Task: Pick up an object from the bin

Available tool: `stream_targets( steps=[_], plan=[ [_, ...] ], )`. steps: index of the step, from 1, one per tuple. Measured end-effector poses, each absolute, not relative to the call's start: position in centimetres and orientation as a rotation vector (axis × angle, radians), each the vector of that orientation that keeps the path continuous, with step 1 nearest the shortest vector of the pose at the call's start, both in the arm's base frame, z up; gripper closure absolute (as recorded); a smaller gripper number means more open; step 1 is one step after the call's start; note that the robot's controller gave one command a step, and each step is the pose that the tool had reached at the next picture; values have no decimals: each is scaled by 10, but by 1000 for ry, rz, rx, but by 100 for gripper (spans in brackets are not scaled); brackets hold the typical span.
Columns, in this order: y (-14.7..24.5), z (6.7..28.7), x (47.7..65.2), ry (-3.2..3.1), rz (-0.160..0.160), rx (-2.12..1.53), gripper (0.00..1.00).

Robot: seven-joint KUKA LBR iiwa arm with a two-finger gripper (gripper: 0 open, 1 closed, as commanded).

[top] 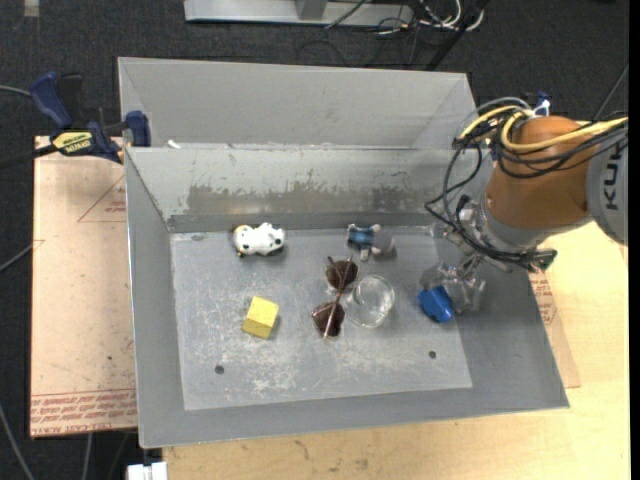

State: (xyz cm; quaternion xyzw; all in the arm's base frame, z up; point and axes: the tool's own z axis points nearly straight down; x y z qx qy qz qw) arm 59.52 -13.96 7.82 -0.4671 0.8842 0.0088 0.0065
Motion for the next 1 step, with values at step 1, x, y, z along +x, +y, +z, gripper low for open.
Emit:
stream_targets(
  steps=[1],
  plan=[
    [-137, 78, 595, 2691, 31, -1595, 100]
  ],
)
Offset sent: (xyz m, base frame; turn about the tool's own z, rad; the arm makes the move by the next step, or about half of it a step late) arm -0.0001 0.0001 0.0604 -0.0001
